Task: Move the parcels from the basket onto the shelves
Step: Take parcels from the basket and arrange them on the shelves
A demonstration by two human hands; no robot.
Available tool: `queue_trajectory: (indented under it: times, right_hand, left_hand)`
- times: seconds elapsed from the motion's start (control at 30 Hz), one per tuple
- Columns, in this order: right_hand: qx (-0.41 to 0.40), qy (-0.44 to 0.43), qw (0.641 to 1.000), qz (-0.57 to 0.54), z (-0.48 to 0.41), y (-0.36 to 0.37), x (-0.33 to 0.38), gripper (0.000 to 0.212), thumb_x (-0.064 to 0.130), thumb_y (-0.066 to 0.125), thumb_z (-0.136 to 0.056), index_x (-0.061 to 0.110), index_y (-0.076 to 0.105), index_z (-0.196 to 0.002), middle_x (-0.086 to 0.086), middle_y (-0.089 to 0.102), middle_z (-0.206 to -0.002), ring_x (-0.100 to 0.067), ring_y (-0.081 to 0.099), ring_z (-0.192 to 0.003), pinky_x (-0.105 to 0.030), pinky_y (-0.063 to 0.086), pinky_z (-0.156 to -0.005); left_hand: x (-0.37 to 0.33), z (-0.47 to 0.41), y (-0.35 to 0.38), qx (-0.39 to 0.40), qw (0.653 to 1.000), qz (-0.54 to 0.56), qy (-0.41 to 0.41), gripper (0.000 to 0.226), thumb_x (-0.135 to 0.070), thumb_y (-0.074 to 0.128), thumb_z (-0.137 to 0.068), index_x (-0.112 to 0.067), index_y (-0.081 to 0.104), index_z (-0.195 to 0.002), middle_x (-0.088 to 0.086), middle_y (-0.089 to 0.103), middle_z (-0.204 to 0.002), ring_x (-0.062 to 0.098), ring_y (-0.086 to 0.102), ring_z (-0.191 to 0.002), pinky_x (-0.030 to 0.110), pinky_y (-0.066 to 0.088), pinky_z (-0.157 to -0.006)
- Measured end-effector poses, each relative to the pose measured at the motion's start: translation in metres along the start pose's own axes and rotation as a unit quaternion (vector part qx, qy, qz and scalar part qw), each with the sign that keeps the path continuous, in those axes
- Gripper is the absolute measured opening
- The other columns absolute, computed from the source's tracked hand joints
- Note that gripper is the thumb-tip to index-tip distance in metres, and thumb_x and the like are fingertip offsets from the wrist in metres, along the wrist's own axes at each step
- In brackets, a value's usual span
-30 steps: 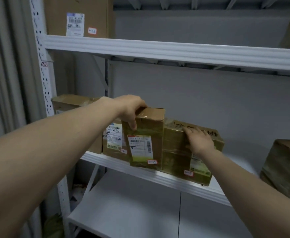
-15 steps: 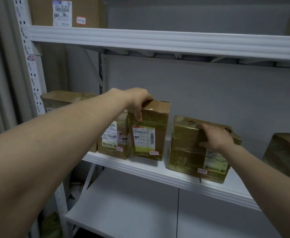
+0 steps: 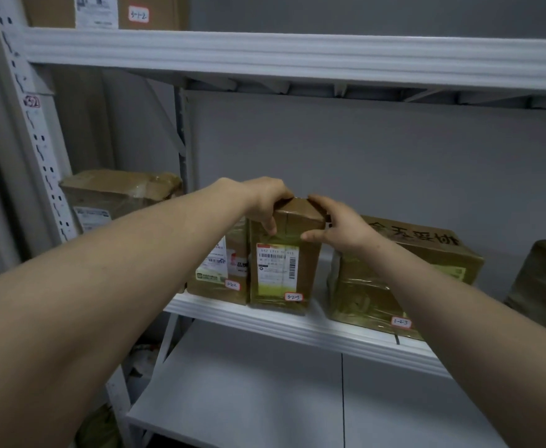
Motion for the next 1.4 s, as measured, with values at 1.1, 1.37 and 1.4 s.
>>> queue_trajectory:
  times: [1.1, 1.37, 1.4]
  right_hand:
    - [0.012, 0.067, 0.994, 0.084, -0.026, 0.03, -0.007, 0.088, 0.024, 0.076, -0.08, 0.018, 0.021, -0.149, -0.011, 0.025, -0.147, -0.03, 0.041, -0.129, -0.033, 0.039, -0.103]
    - [-0.002, 0.05, 0.993, 0.111, -0.021, 0.03, 0.001, 0.086, 0.026, 0.074, -0.082, 0.027, 0.02, -0.15, -0.013, 0.013, -0.155, -0.034, 0.037, -0.135, -0.038, 0.038, -0.106]
    - [0.0, 0.045, 0.992, 0.12, -0.021, 0.03, 0.002, 0.083, 0.025, 0.073, -0.083, 0.028, 0.023, -0.149, -0.013, 0.013, -0.155, -0.034, 0.037, -0.134, -0.039, 0.039, -0.106]
  left_hand:
    - [0.038, -0.031, 0.034, 0.005, 1.0, 0.001, 0.004, 0.078, -0.015, 0.079, -0.072, -0.023, 0.041, -0.139, 0.003, 0.052, -0.127, 0.024, 0.049, -0.116, 0.043, 0.043, -0.098]
    - [0.053, -0.026, 0.035, 0.0, 0.998, -0.02, -0.052, 0.102, -0.018, 0.077, -0.072, -0.016, 0.012, -0.151, 0.007, 0.04, -0.138, 0.027, 0.04, -0.128, 0.041, 0.036, -0.108]
    - [0.061, -0.024, 0.035, 0.001, 0.997, -0.029, -0.07, 0.102, -0.017, 0.074, -0.075, -0.016, 0.007, -0.152, 0.008, 0.037, -0.141, 0.029, 0.037, -0.131, 0.041, 0.032, -0.111]
Point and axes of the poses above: each hand's wrist, its own z-axis away from the middle knuckle, its own y-axis out of the palm, x = y × z, the point moved 10 cm from there along -z, towards the middle knuckle
